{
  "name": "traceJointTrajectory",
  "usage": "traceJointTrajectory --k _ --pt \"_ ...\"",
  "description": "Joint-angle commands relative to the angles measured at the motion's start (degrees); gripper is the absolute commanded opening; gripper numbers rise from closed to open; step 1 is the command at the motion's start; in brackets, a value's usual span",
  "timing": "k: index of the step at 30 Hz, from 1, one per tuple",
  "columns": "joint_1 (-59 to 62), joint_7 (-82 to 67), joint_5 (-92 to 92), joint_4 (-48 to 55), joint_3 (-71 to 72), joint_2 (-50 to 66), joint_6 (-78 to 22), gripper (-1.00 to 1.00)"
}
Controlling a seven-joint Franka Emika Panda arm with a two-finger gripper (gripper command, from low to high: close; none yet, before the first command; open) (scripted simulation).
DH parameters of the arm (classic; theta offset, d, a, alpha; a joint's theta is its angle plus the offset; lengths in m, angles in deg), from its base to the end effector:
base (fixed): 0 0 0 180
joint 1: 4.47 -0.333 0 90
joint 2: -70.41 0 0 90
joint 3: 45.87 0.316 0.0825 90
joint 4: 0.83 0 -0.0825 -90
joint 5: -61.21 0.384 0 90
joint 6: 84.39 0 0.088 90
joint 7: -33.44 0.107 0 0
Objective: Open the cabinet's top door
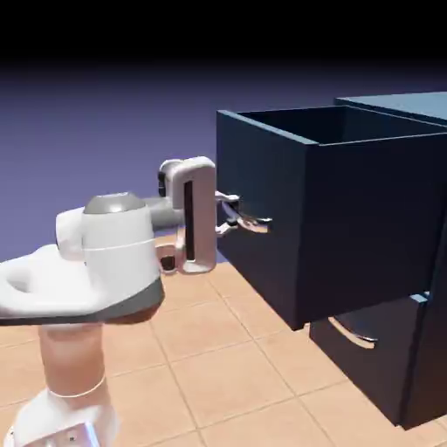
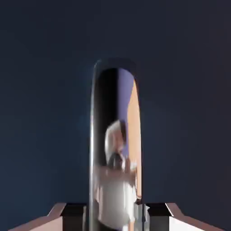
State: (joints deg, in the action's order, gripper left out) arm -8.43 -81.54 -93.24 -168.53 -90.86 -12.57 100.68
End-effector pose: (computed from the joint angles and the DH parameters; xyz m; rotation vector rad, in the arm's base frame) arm 0.1812 -0.0856 0.4698 -0.6135 1.4821 -0.6119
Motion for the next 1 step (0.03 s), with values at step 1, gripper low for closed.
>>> traceJointTrajectory --k 1 --pt "1.95 0.03 0.17 -0.3 0.21 -0.81 1.82 1.0"
